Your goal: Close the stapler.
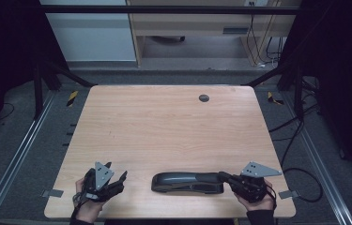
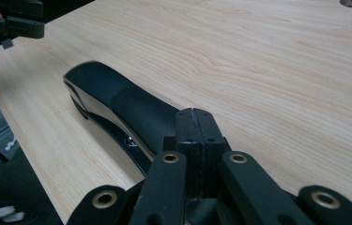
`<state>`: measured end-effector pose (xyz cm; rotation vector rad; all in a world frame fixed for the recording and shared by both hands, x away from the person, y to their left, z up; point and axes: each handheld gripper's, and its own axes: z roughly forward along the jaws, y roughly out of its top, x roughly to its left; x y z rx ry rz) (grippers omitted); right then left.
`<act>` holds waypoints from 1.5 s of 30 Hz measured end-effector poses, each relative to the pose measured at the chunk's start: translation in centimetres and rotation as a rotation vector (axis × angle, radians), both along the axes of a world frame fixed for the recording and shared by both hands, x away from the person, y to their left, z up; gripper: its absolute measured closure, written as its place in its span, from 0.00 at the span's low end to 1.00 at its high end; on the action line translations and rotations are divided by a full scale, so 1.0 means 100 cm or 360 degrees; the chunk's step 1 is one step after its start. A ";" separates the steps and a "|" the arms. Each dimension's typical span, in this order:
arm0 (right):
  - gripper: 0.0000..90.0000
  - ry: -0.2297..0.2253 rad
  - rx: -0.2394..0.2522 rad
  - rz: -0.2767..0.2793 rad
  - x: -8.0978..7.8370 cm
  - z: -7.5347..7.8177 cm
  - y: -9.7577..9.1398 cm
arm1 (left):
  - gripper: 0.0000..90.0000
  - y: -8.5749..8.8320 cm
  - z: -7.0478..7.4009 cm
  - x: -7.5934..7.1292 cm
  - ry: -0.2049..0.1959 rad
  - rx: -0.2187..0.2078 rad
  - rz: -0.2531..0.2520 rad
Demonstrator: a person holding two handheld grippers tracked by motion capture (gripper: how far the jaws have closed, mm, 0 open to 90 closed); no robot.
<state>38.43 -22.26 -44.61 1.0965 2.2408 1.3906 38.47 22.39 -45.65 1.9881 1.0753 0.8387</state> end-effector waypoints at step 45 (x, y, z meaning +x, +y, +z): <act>0.47 -0.0154 0.0025 -0.0444 0.013 -0.003 -0.040 | 0.35 0.006 -0.005 0.008 0.0041 0.0002 -0.0002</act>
